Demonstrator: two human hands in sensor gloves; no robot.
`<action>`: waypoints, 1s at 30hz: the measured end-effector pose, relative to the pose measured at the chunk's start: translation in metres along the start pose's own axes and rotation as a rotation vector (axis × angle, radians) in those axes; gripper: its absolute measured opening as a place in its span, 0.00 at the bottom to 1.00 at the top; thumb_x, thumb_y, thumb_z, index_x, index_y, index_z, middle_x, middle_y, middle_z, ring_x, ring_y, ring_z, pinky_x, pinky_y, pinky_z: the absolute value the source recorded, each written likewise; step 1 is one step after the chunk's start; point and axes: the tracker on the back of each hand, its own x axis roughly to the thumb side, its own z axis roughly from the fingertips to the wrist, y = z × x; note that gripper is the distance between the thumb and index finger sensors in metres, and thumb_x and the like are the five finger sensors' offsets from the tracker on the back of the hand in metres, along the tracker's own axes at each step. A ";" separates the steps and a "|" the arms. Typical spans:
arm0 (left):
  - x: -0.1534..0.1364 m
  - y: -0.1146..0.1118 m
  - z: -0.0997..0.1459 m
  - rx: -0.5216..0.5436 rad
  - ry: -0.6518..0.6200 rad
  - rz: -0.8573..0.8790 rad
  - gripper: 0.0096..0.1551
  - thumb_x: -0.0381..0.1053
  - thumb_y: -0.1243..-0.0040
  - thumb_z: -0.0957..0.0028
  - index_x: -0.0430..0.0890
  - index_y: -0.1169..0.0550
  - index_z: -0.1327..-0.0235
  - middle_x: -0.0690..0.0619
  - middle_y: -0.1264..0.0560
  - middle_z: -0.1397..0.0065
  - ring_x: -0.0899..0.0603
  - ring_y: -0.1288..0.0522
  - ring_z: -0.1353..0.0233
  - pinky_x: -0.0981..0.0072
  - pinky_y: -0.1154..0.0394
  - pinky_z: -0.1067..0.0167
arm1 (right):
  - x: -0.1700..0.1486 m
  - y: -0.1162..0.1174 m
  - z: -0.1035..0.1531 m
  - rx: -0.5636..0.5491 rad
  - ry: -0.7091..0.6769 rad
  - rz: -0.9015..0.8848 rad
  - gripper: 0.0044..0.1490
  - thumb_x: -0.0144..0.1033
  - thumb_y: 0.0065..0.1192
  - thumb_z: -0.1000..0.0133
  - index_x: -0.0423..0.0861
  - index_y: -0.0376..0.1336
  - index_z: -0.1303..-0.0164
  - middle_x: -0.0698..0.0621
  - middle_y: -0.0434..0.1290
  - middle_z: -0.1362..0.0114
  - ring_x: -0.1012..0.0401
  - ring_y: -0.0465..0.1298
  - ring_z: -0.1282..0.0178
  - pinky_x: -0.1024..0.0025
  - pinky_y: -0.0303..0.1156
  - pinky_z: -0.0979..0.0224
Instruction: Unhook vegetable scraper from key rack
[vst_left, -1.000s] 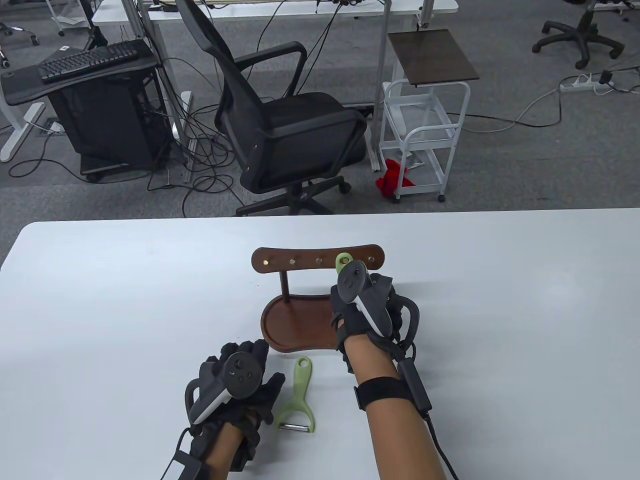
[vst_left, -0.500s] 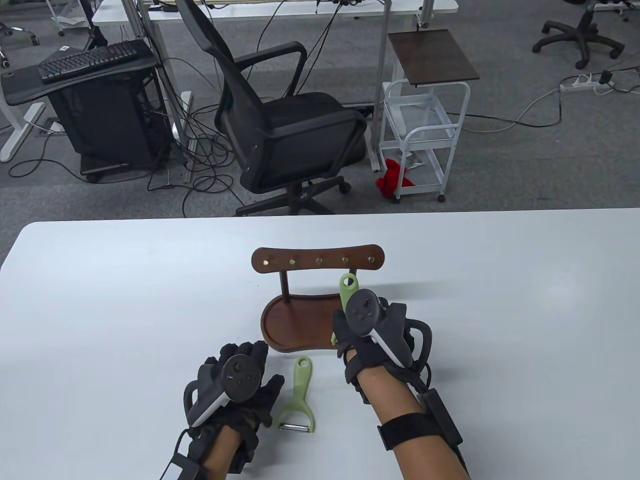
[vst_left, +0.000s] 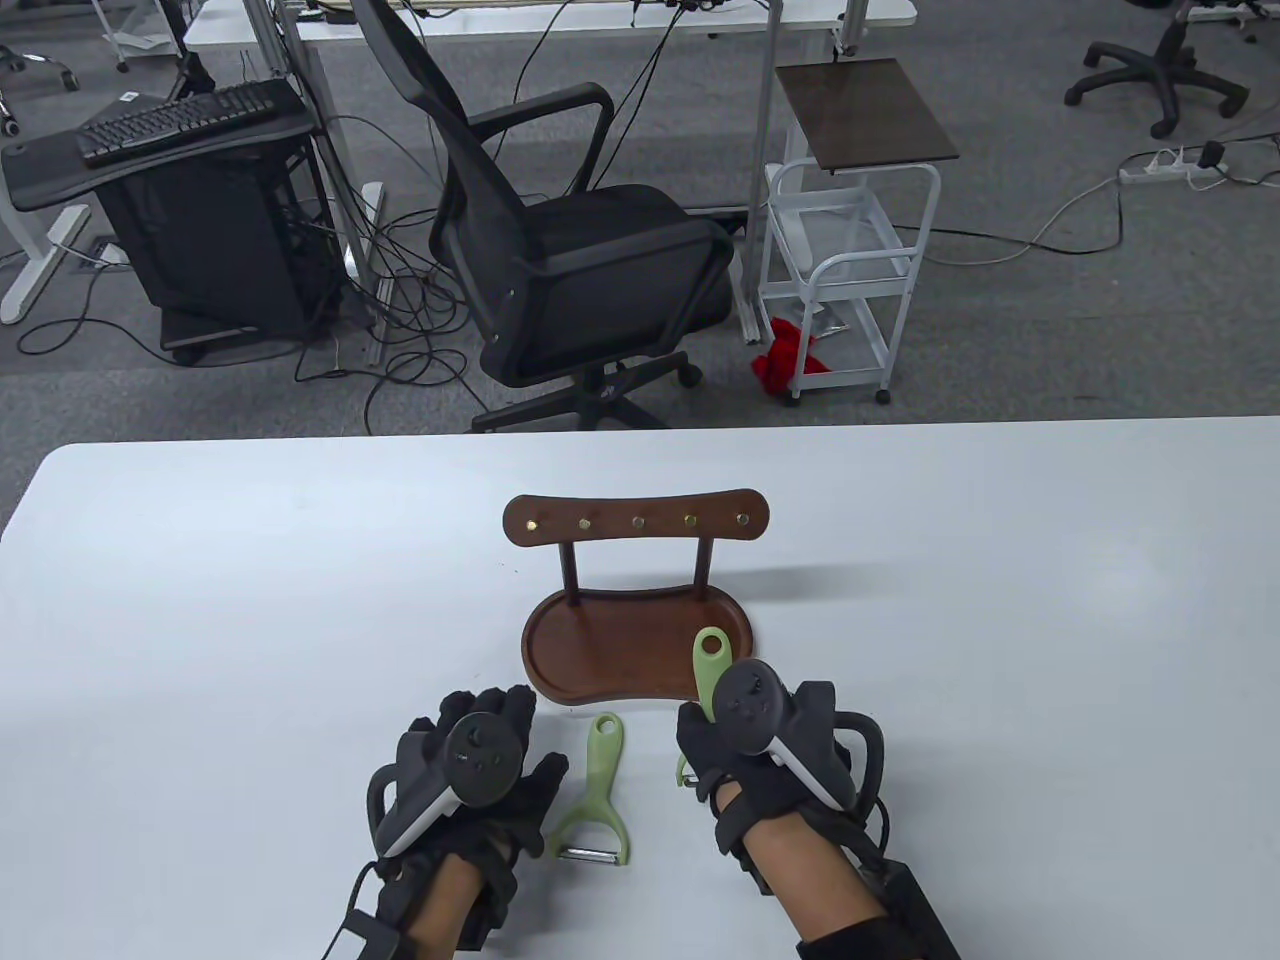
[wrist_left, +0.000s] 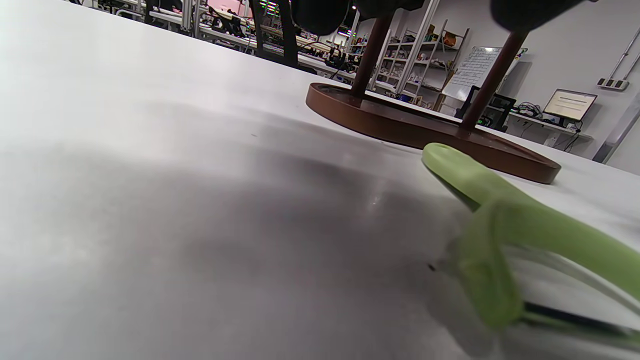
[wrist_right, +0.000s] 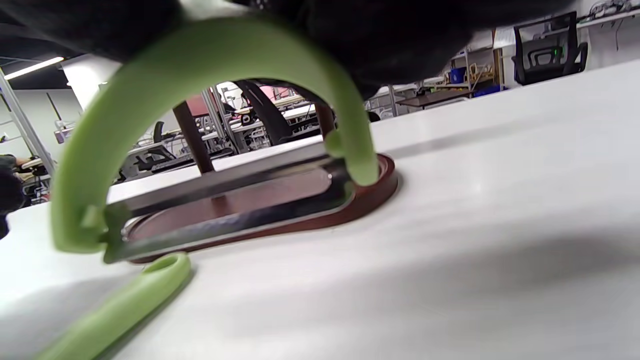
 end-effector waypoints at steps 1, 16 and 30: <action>0.000 0.000 0.000 -0.002 0.000 -0.002 0.46 0.66 0.48 0.43 0.49 0.48 0.17 0.41 0.50 0.15 0.24 0.57 0.16 0.20 0.61 0.30 | -0.001 0.006 0.002 0.020 0.002 0.003 0.33 0.63 0.58 0.47 0.44 0.70 0.54 0.44 0.79 0.55 0.57 0.77 0.70 0.61 0.75 0.69; 0.003 -0.002 0.000 -0.014 0.002 -0.014 0.46 0.66 0.48 0.43 0.49 0.48 0.17 0.41 0.50 0.15 0.24 0.57 0.16 0.20 0.61 0.30 | -0.004 0.059 0.004 0.196 0.052 0.106 0.34 0.63 0.57 0.46 0.42 0.70 0.52 0.42 0.79 0.54 0.56 0.77 0.70 0.61 0.75 0.70; 0.004 -0.001 0.003 0.000 -0.003 -0.016 0.47 0.66 0.48 0.43 0.49 0.49 0.17 0.41 0.50 0.15 0.24 0.57 0.16 0.20 0.61 0.30 | 0.008 0.067 0.008 0.158 0.024 0.251 0.36 0.62 0.59 0.46 0.40 0.71 0.51 0.42 0.79 0.54 0.57 0.78 0.70 0.61 0.77 0.69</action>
